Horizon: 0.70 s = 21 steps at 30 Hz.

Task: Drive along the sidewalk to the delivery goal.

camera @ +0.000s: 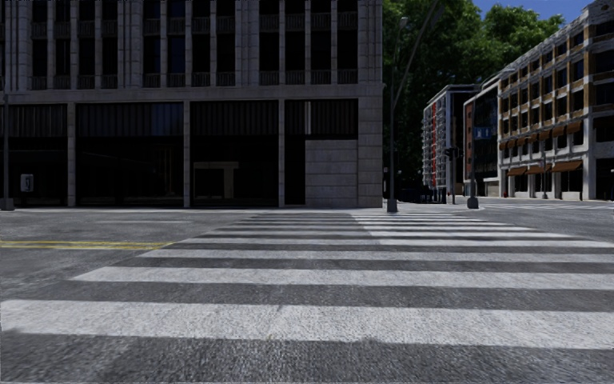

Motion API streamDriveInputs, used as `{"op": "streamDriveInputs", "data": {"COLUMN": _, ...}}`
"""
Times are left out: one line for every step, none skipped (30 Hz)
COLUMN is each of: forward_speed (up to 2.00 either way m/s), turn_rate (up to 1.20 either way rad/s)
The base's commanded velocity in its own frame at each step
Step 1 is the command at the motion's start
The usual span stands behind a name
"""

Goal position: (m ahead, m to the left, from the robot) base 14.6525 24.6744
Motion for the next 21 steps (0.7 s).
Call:
{"op": "streamDriveInputs", "data": {"forward_speed": 2.0, "turn_rate": 0.0}}
{"op": "streamDriveInputs", "data": {"forward_speed": 2.0, "turn_rate": 0.0}}
{"op": "streamDriveInputs", "data": {"forward_speed": 2.0, "turn_rate": 0.0}}
{"op": "streamDriveInputs", "data": {"forward_speed": 2.0, "turn_rate": 0.0}}
{"op": "streamDriveInputs", "data": {"forward_speed": 2.0, "turn_rate": 0.0}}
{"op": "streamDriveInputs", "data": {"forward_speed": 2.0, "turn_rate": 0.0}}
{"op": "streamDriveInputs", "data": {"forward_speed": 2.0, "turn_rate": 0.0}}
{"op": "streamDriveInputs", "data": {"forward_speed": 2.0, "turn_rate": 0.0}}
{"op": "streamDriveInputs", "data": {"forward_speed": 2.0, "turn_rate": 0.0}}
{"op": "streamDriveInputs", "data": {"forward_speed": 2.0, "turn_rate": 0.0}}
{"op": "streamDriveInputs", "data": {"forward_speed": 2.0, "turn_rate": 0.0}}
{"op": "streamDriveInputs", "data": {"forward_speed": 2.0, "turn_rate": 0.0}}
{"op": "streamDriveInputs", "data": {"forward_speed": 2.0, "turn_rate": 0.0}}
{"op": "streamDriveInputs", "data": {"forward_speed": 2.0, "turn_rate": 0.0}}
{"op": "streamDriveInputs", "data": {"forward_speed": 2.0, "turn_rate": 0.0}}
{"op": "streamDriveInputs", "data": {"forward_speed": 2.0, "turn_rate": 0.0}}
{"op": "streamDriveInputs", "data": {"forward_speed": 2.0, "turn_rate": 0.0}}
{"op": "streamDriveInputs", "data": {"forward_speed": 2.0, "turn_rate": 0.0}}
{"op": "streamDriveInputs", "data": {"forward_speed": 2.0, "turn_rate": 0.0}}
{"op": "streamDriveInputs", "data": {"forward_speed": 2.0, "turn_rate": 0.0}}
{"op": "streamDriveInputs", "data": {"forward_speed": 2.0, "turn_rate": 0.0}}
